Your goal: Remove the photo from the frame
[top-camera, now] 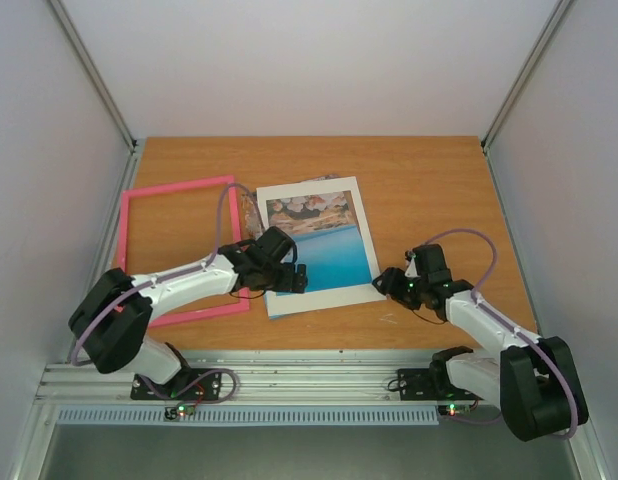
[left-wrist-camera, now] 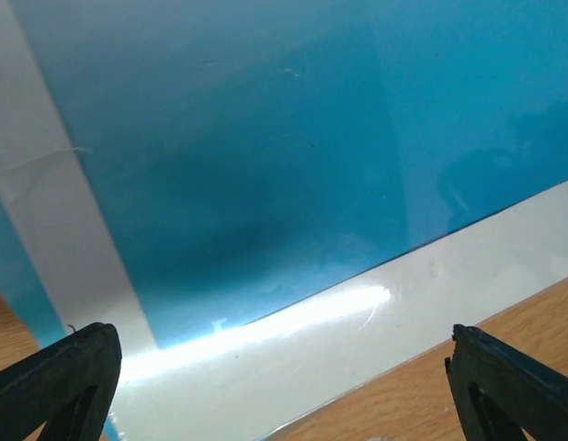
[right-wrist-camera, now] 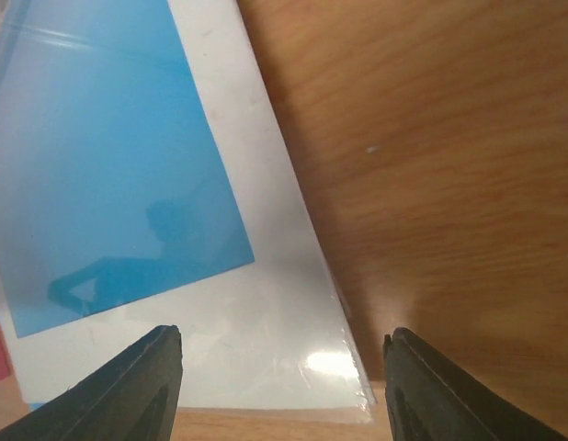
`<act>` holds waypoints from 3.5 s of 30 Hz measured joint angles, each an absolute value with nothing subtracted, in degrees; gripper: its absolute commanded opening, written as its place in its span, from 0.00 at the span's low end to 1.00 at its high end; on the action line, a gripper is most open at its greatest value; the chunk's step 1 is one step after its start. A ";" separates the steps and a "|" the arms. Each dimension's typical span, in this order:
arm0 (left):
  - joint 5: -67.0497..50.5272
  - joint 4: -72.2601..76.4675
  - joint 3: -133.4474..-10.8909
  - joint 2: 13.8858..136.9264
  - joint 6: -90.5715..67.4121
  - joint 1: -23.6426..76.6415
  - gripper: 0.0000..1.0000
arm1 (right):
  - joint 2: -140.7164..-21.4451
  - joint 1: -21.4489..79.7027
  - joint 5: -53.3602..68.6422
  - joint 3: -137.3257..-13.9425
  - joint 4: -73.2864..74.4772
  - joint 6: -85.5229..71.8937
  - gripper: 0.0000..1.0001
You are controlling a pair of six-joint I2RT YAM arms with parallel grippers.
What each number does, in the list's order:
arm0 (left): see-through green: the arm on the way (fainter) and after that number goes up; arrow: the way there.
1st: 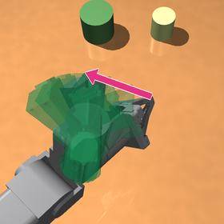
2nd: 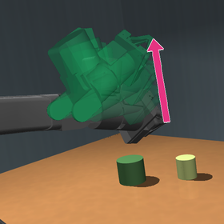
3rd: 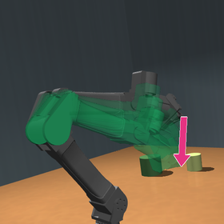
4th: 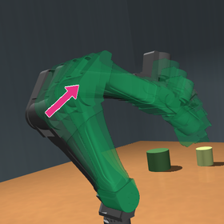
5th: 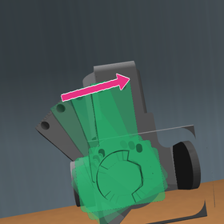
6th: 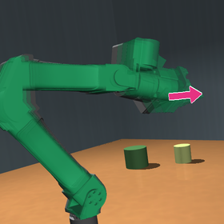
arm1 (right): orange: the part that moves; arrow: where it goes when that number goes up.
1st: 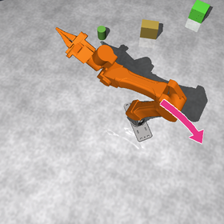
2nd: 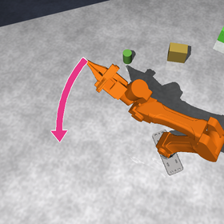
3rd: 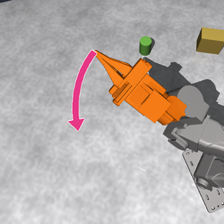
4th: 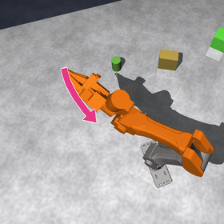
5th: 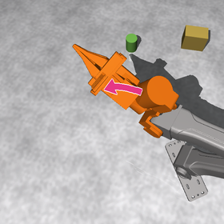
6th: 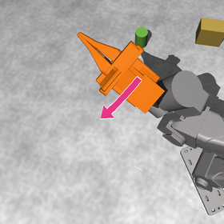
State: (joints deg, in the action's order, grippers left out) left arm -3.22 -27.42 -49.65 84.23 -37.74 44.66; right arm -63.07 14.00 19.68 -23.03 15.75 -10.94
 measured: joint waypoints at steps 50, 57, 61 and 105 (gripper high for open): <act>0.60 -8.23 -49.91 94.11 -18.68 56.29 0.99 | -58.78 8.97 39.64 -14.61 -1.23 -25.56 0.63; 5.02 -5.28 -50.65 96.97 -15.68 58.50 0.99 | -57.98 8.97 40.36 -15.94 -1.17 -26.57 0.63; 6.79 -2.52 -50.68 97.25 -14.57 59.53 0.99 | -57.56 8.97 40.53 -17.30 -0.86 -26.59 0.63; 44.01 2.76 -53.58 103.24 -4.80 66.83 0.81 | -60.97 8.99 31.86 -30.74 20.36 -13.28 0.64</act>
